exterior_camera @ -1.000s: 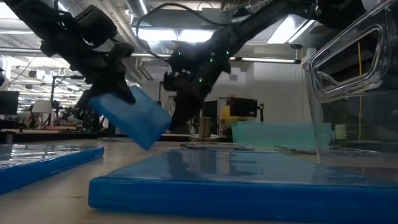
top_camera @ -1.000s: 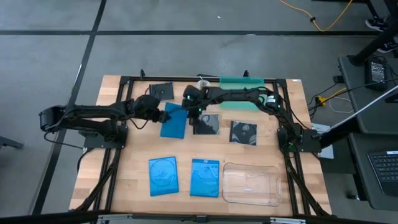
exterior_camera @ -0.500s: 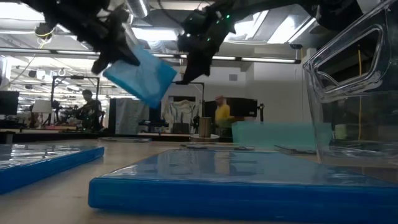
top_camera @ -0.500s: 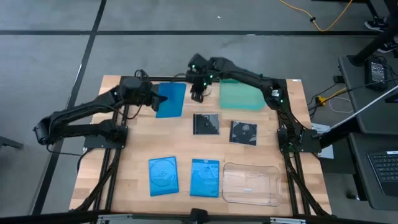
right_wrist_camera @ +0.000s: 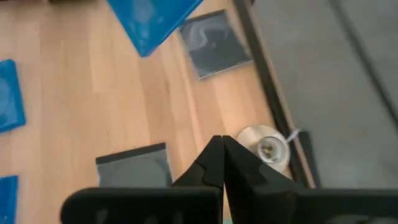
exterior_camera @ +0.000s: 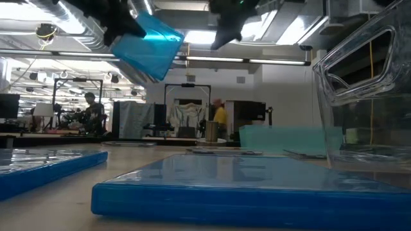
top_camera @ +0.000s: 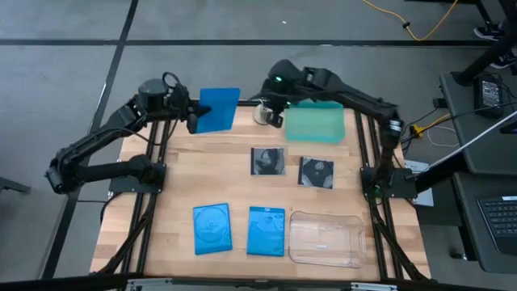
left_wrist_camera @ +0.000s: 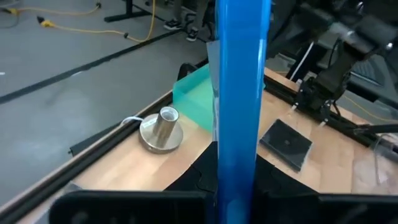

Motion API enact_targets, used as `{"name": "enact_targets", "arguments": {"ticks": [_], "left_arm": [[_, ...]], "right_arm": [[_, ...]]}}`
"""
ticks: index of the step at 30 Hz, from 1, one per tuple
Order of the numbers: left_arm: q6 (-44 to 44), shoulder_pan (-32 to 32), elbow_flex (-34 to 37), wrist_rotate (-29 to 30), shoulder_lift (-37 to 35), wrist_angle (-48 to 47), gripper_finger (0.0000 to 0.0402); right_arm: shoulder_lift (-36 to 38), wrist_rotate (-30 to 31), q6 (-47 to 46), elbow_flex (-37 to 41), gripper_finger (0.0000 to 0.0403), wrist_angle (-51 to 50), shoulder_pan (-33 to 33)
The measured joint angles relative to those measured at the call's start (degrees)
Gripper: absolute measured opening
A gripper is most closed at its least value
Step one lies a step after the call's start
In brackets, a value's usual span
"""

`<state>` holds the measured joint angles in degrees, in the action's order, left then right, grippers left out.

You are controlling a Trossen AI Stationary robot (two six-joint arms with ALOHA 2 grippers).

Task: Pick & place jewel cases by type
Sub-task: Put the top blue CD case into the blue bin

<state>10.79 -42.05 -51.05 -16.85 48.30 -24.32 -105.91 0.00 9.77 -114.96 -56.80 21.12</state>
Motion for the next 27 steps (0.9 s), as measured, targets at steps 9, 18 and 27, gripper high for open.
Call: {"name": "enact_targets", "arguments": {"ticks": [9,18,27], "left_arm": [[-6.6,-2.8,-2.2,-8.8,5.9,-0.1,0.0022],[-15.8,-1.2,-15.7,-11.9,12.9,-0.1,0.0024],[-24.8,3.6,-27.0,-11.8,15.4,-4.0,0.0022]], "right_arm": [[26.5,3.6,-4.4,34.4,0.0005,31.2,-4.0],[37.1,3.6,-11.0,46.9,0.0006,46.3,-4.2],[37.2,3.4,-7.9,46.4,0.0006,49.5,-4.2]]}}
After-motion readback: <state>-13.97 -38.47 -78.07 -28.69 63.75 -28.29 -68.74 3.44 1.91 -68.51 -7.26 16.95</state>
